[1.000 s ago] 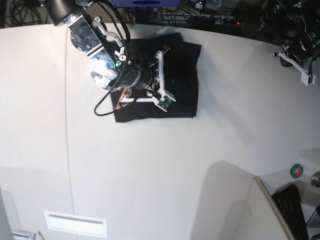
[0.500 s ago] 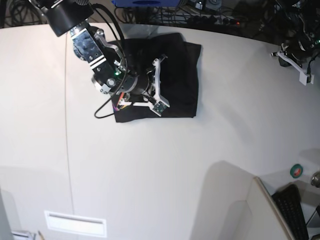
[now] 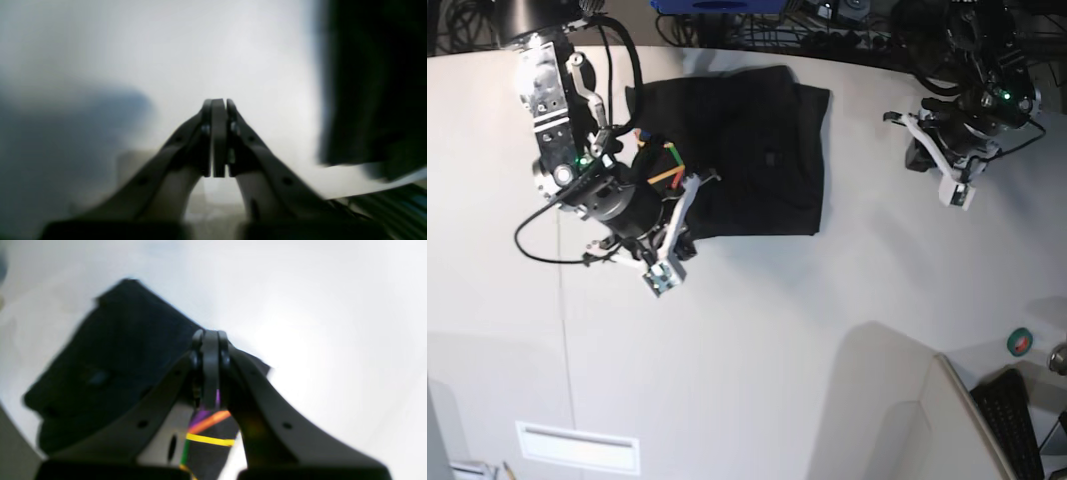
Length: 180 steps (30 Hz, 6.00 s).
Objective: Layout the t-shirt on the table in an organized manner, then fold the t-shirt properly
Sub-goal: 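Smooth the folded shirt edges with the right gripper, then press and tuck the shirt hem edge with the left gripper, then grasp the shirt sides with both grippers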
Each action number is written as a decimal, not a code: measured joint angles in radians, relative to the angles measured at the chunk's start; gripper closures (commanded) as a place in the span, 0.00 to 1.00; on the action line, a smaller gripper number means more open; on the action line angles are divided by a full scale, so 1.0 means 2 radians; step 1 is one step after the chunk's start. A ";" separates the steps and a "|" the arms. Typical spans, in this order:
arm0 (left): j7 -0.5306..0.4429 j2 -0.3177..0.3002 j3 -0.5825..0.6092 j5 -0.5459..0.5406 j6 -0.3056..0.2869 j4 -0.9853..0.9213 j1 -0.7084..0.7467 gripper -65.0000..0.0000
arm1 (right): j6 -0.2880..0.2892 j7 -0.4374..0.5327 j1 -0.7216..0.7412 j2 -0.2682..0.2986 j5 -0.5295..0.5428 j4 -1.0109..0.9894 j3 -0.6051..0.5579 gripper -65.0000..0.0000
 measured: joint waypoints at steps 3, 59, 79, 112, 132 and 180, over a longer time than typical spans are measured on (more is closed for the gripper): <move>0.030 0.020 0.027 0.008 0.002 -0.002 -0.004 0.23 | 0.005 -0.002 0.001 0.023 0.002 -0.019 0.022 1.00; 0.026 -0.074 0.719 0.105 -0.005 -0.192 -0.401 1.00 | 0.004 0.000 -0.033 0.058 -0.001 -0.082 0.242 1.00; -0.022 0.002 0.718 0.167 -0.006 -0.302 -0.411 1.00 | 0.004 0.001 -0.064 0.055 0.001 -0.089 0.268 1.00; 0.036 -0.069 0.362 0.163 -0.006 0.044 -0.158 1.00 | 0.040 -0.004 -0.119 0.026 -0.002 0.047 0.130 1.00; -0.029 -0.047 0.098 0.079 -0.002 -0.071 -0.070 0.24 | 0.037 -0.001 0.101 0.005 0.000 -0.193 0.129 0.29; 0.029 0.028 0.188 -0.043 0.085 -0.366 -0.320 0.37 | 0.039 0.000 0.123 -0.006 0.000 -0.230 0.128 0.40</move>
